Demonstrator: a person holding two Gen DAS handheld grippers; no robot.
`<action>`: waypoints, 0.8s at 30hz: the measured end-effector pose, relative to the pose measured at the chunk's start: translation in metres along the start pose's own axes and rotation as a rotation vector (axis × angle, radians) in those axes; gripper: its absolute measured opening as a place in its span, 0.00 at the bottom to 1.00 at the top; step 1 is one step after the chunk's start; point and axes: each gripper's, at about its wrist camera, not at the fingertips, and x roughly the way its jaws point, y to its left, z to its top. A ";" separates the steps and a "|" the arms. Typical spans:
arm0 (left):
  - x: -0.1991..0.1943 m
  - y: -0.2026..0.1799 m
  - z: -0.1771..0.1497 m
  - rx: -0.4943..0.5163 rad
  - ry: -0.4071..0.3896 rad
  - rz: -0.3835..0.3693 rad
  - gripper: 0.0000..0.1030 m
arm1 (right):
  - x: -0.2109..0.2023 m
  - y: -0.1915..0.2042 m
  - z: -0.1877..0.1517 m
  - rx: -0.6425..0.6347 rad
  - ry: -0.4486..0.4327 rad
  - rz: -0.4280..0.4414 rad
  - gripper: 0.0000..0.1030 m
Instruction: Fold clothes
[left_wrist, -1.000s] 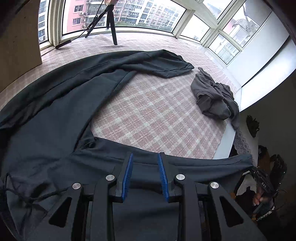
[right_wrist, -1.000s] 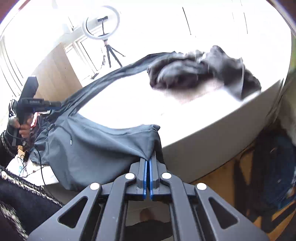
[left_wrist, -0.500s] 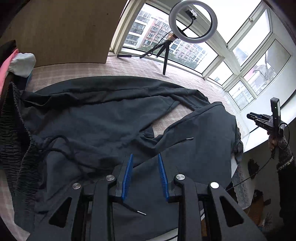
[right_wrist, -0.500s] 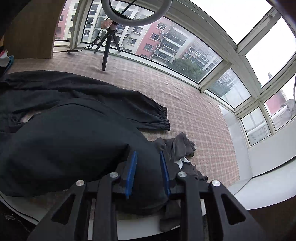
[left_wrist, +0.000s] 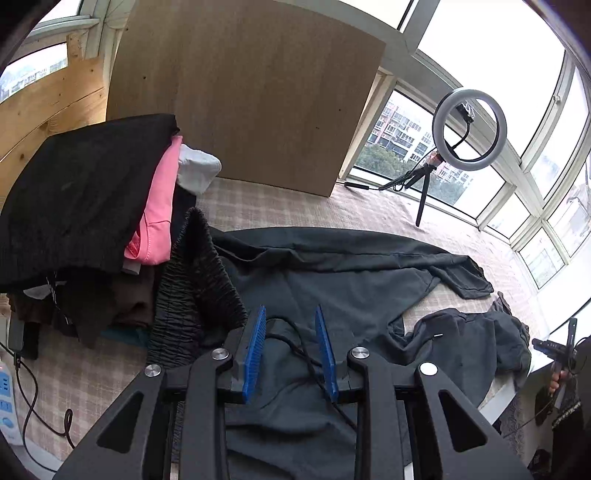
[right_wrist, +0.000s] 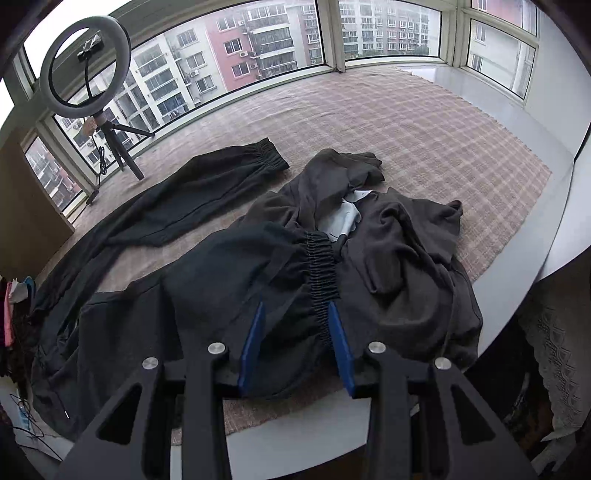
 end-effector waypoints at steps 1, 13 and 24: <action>0.000 -0.006 0.005 -0.001 -0.010 -0.002 0.24 | 0.012 -0.003 -0.004 -0.002 0.026 0.003 0.34; 0.021 -0.076 0.039 0.055 -0.025 0.034 0.24 | 0.007 -0.004 0.016 -0.101 -0.038 0.058 0.01; 0.045 -0.087 0.063 0.108 0.016 0.088 0.24 | -0.069 0.012 0.156 -0.216 -0.147 0.117 0.38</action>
